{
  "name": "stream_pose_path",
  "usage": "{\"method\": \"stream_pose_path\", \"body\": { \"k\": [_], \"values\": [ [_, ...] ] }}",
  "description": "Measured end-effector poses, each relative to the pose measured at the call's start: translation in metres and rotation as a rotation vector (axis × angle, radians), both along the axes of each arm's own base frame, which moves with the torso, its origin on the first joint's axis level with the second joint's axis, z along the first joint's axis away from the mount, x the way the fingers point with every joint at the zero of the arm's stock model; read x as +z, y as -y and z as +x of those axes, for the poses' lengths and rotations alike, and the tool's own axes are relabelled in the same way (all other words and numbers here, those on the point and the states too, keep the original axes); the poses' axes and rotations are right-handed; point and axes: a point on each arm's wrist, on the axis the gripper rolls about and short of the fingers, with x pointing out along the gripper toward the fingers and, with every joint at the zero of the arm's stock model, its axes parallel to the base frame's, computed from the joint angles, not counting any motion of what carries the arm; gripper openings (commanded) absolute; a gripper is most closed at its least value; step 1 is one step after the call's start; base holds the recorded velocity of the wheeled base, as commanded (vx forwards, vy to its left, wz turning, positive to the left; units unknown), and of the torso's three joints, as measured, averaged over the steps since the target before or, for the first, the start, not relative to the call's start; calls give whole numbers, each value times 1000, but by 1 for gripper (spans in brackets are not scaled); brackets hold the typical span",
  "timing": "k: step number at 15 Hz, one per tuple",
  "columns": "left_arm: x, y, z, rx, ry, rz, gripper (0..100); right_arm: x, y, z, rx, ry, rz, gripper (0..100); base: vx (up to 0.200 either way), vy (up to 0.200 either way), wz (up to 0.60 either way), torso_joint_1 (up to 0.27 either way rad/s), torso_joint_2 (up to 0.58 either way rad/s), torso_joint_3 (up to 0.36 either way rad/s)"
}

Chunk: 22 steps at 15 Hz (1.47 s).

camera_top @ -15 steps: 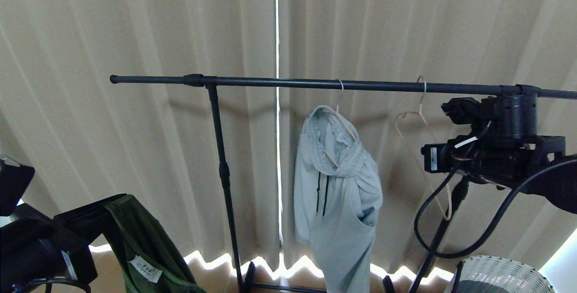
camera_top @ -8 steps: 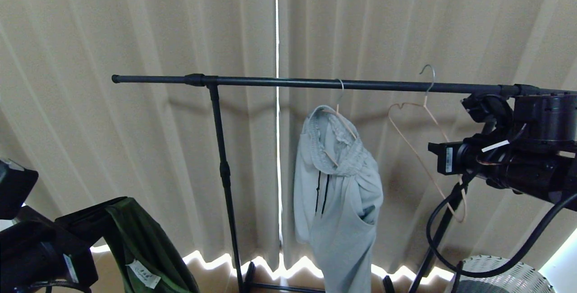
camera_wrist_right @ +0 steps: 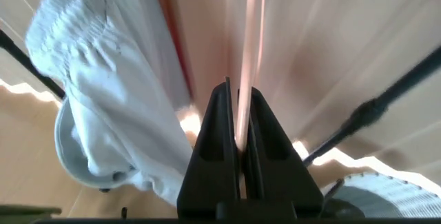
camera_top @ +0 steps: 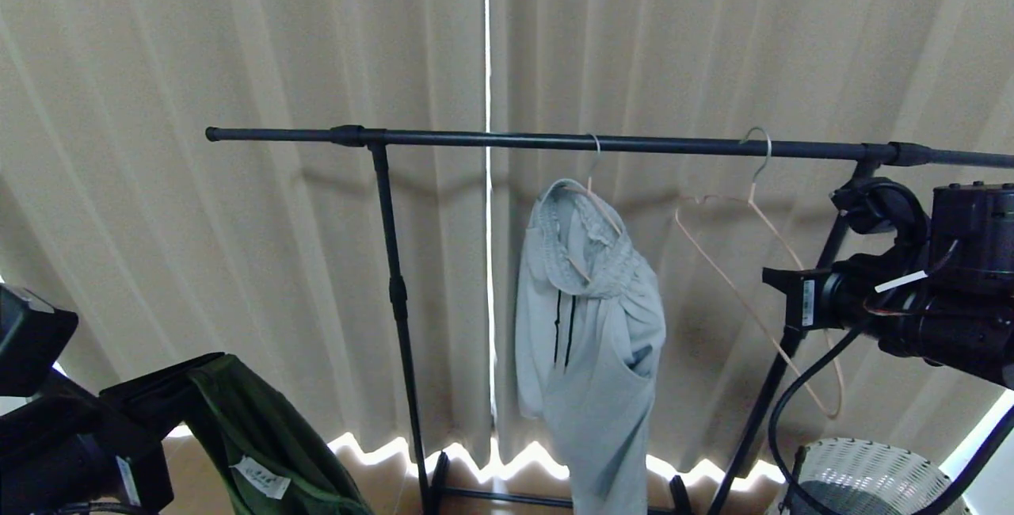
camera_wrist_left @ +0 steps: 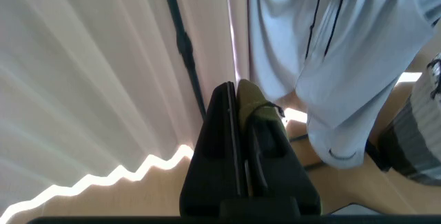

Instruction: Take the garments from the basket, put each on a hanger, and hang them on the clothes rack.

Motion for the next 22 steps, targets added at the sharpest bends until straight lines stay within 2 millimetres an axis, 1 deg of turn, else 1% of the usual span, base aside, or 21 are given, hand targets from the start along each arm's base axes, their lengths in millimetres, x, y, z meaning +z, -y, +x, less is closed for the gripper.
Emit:
{"method": "stream_pose_path", "body": {
  "k": [4, 7, 9, 12, 13, 15, 17, 19, 22],
  "values": [
    [-1, 0, -1, 0, -2, 2, 0, -2, 1, -5, 1, -3, 0, 0, -200, 0, 0, -2, 1, 2],
    [-4, -1, -3, 0, -7, 3, 0, -5, 2, -12, 37, -17, 14, 0, 0, 0, 0, 0, 0, 0],
    [-2, -2, -5, 1, 6, -3, 0, -3, 2, -17, 80, -11, 34, 0, 0, 0, 0, 0, 0, 0],
    [10, -1, -2, 4, 48, -11, 0, 7, 0, -24, 173, 28, 78, 0, 0, 0, 0, 0, 0, 0],
    [17, 0, 1, 8, 64, -13, 0, 13, -2, -25, 209, 78, 97, 0, 0, 0, 0, 0, 0, 0],
    [27, 2, 10, 26, 80, -12, 0, 20, -5, -28, 279, 145, 126, 0, 0, 0, 0, 0, 0, 0],
    [40, 6, 25, 81, 97, -7, 0, 22, -7, -34, 377, 184, 160, 0, 0, 0, 0, 0, 0, 0],
    [56, 12, 44, 138, 123, -5, 0, 21, -10, -39, 467, 212, 185, 0, 0, 0, 0, 0, 0, 0],
    [79, 27, 76, 207, 147, 1, 0, 23, -24, -40, 568, 259, 210, 0, 0, 0, 0, 0, 0, 0]
  ]
}}
